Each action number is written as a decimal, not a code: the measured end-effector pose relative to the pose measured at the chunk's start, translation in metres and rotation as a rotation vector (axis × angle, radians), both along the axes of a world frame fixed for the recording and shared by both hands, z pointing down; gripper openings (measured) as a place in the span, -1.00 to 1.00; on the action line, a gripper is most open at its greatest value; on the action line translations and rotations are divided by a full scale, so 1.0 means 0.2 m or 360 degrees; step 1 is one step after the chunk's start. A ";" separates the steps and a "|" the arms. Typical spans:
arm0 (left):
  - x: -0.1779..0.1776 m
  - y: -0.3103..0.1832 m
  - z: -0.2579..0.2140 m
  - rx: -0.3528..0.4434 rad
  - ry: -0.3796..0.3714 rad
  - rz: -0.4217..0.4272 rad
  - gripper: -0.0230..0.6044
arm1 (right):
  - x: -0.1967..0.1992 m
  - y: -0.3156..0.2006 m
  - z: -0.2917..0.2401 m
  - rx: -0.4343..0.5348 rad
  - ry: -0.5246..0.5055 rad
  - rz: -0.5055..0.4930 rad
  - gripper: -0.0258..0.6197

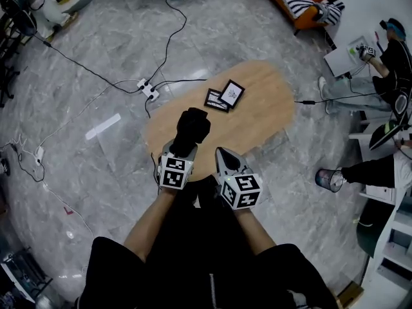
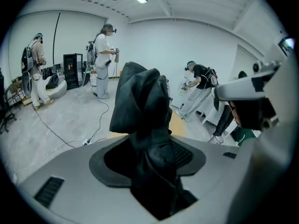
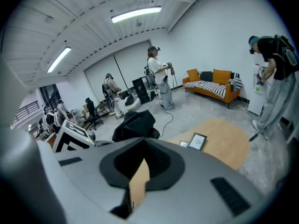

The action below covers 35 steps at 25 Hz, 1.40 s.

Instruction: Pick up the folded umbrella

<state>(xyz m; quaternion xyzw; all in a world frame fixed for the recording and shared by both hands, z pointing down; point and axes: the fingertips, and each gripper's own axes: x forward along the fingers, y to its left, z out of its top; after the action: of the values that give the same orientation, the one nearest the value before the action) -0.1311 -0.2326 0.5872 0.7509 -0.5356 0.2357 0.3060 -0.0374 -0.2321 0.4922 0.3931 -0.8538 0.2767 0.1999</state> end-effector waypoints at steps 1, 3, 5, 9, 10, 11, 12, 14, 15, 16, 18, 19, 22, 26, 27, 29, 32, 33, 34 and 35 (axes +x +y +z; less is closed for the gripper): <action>0.00 0.01 -0.04 0.0015 0.0007 -0.0003 -0.19 | -0.01 0.01 -0.02 0.0000 -0.0001 -0.0015 -0.89; -0.01 0.04 -0.10 0.0041 0.0019 -0.0013 -0.19 | -0.03 0.02 -0.03 -0.0017 -0.0005 -0.0031 -0.89; -0.04 0.06 -0.15 0.0071 0.0026 -0.0032 -0.19 | -0.06 0.01 -0.06 -0.0009 -0.0004 -0.0043 -0.89; -0.07 0.06 -0.29 0.0136 0.0069 -0.0078 -0.19 | -0.08 -0.01 -0.14 0.0044 -0.0030 -0.0030 -0.89; -0.08 0.06 -0.32 0.0156 0.0074 -0.0089 -0.19 | -0.08 -0.01 -0.16 0.0060 -0.0036 -0.0028 -0.89; -0.09 0.06 -0.36 0.0177 0.0076 -0.0098 -0.19 | -0.08 -0.01 -0.18 0.0079 -0.0042 -0.0028 -0.89; -0.09 0.05 -0.39 0.0197 0.0080 -0.0106 -0.19 | -0.08 -0.01 -0.21 0.0097 -0.0045 -0.0031 -0.89; -0.11 0.05 -0.46 0.0230 0.0098 -0.0122 -0.19 | -0.09 0.00 -0.24 0.0130 -0.0044 -0.0047 -0.89; -0.12 0.05 -0.49 0.0246 0.0109 -0.0125 -0.19 | -0.10 0.01 -0.26 0.0146 -0.0044 -0.0057 -0.89; -0.12 0.05 -0.52 0.0263 0.0115 -0.0124 -0.19 | -0.10 0.02 -0.28 0.0162 -0.0045 -0.0066 -0.89; -0.13 0.05 -0.59 0.0302 0.0115 -0.0110 -0.19 | -0.12 0.02 -0.30 0.0190 -0.0052 -0.0080 -0.89; -0.14 0.05 -0.61 0.0322 0.0113 -0.0102 -0.19 | -0.13 0.02 -0.32 0.0203 -0.0055 -0.0085 -0.89; -0.16 0.07 -0.67 0.0365 0.0117 -0.0099 -0.19 | -0.16 -0.01 -0.35 0.0242 -0.0061 -0.0104 -0.89; -0.21 0.06 -0.75 0.0434 0.0131 -0.0136 -0.19 | -0.20 -0.07 -0.42 0.0302 -0.0083 -0.0124 -0.89; -0.22 0.05 -0.77 0.0454 0.0132 -0.0147 -0.19 | -0.22 -0.09 -0.44 0.0314 -0.0091 -0.0129 -0.89; -0.25 0.04 -0.80 0.0491 0.0124 -0.0165 -0.19 | -0.24 -0.10 -0.46 0.0332 -0.0107 -0.0141 -0.89; -0.27 0.05 -0.82 0.0523 0.0124 -0.0192 -0.19 | -0.25 -0.10 -0.48 0.0373 -0.0130 -0.0154 -0.89; -0.26 0.05 -0.82 0.0533 0.0124 -0.0198 -0.19 | -0.24 -0.10 -0.49 0.0388 -0.0134 -0.0158 -0.89; -0.26 0.05 -0.82 0.0540 0.0125 -0.0204 -0.19 | -0.24 -0.10 -0.50 0.0402 -0.0137 -0.0161 -0.89; -0.26 0.05 -0.83 0.0543 0.0126 -0.0209 -0.19 | -0.23 -0.11 -0.50 0.0411 -0.0137 -0.0166 -0.89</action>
<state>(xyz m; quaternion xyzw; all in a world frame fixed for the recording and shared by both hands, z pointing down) -0.1836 -0.2233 0.4221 0.7641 -0.6032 0.0911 0.2098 -0.0839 -0.2532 0.3918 0.3584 -0.9093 0.1705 0.1250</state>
